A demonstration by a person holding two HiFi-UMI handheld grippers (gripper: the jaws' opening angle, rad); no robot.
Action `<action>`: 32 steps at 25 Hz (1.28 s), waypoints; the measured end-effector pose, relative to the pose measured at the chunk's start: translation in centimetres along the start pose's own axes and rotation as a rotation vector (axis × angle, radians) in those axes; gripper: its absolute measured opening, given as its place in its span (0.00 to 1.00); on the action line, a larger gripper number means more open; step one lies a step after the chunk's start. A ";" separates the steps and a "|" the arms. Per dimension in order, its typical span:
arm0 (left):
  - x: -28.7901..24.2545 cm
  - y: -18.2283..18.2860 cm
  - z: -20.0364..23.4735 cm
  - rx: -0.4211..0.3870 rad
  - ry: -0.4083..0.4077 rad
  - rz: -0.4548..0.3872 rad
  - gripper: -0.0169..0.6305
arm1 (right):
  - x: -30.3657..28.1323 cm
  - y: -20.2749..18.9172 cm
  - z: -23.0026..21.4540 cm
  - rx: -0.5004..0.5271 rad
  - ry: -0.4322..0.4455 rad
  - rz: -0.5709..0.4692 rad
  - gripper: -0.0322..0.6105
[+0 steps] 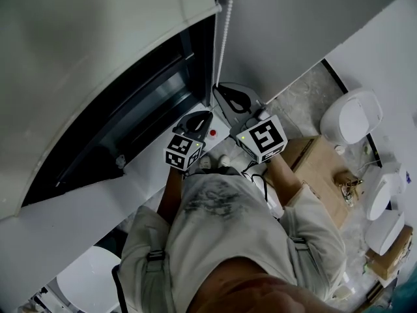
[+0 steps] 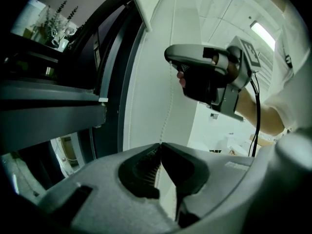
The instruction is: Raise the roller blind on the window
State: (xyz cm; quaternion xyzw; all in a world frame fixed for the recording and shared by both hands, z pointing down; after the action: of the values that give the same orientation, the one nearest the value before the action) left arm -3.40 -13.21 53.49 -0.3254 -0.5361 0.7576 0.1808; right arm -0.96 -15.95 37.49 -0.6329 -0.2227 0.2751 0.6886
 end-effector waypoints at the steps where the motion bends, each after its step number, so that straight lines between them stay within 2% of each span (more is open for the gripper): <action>1: 0.3 0.7 -0.1 -0.007 0.001 -0.011 0.05 | 0.0 0.1 0.0 0.001 0.002 -0.004 0.07; 12: 3.8 11.8 -1.8 -0.125 -0.032 -0.190 0.12 | -0.4 0.2 0.0 0.007 0.011 -0.008 0.07; 16: 4.4 14.8 -2.0 -0.198 -0.012 -0.187 0.13 | -0.4 -0.1 -0.3 -0.003 0.001 0.002 0.07; 20: 5.1 17.7 -2.6 -0.205 -0.036 -0.252 0.12 | -0.3 0.2 -0.3 0.004 0.005 -0.006 0.07; 26: 5.9 22.8 -3.8 -0.283 -0.049 -0.330 0.13 | -0.3 0.3 0.1 0.006 0.012 -0.011 0.07; 32: 6.1 26.7 -4.3 -0.340 -0.052 -0.370 0.14 | -0.3 0.2 0.6 0.010 0.015 -0.010 0.07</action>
State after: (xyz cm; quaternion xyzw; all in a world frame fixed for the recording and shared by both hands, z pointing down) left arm -2.79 -16.05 25.88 -0.2278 -0.7109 0.6187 0.2449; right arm -1.57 -15.73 37.32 -0.6304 -0.2195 0.2678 0.6947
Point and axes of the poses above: the fingertips, and each gripper's own axes: x backward along the fingers, z to its left, y out of its top, the point moved 2 cm from there along x, backward along the fingers, and after that the axes turned 7 degrees about -y, right-handed, at the moved point
